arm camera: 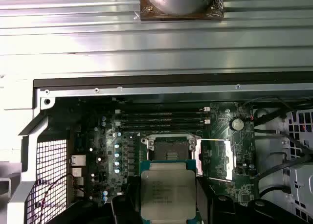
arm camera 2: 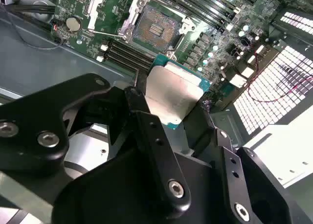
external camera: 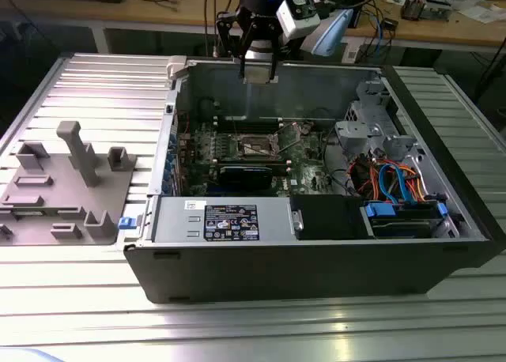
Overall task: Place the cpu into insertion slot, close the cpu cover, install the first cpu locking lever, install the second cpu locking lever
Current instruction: 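Place the cpu into insertion slot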
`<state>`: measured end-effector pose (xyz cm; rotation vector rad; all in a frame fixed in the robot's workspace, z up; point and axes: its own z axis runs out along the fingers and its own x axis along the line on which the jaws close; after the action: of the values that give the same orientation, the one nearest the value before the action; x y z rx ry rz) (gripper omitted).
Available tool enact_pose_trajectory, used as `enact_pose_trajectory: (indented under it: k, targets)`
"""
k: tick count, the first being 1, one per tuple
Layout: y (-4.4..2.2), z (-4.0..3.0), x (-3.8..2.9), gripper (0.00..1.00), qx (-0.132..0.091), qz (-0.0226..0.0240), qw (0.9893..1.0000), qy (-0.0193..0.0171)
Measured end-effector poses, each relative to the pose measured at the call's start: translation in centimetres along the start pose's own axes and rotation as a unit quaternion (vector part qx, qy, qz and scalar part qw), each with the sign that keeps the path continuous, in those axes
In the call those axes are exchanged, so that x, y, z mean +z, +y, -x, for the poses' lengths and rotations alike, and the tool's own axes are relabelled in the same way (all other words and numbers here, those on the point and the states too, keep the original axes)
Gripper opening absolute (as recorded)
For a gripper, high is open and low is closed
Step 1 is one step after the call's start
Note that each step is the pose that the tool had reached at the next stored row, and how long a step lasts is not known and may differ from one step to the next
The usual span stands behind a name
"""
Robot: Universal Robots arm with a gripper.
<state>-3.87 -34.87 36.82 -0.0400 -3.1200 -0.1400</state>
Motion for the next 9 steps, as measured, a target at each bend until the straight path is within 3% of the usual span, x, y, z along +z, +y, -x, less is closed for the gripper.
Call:
enact_pose_trajectory:
  k: [9]
  targets:
    - [0.0, 0.0, 0.0, 0.54, 0.008, -0.0002, 1.0, -0.0007]
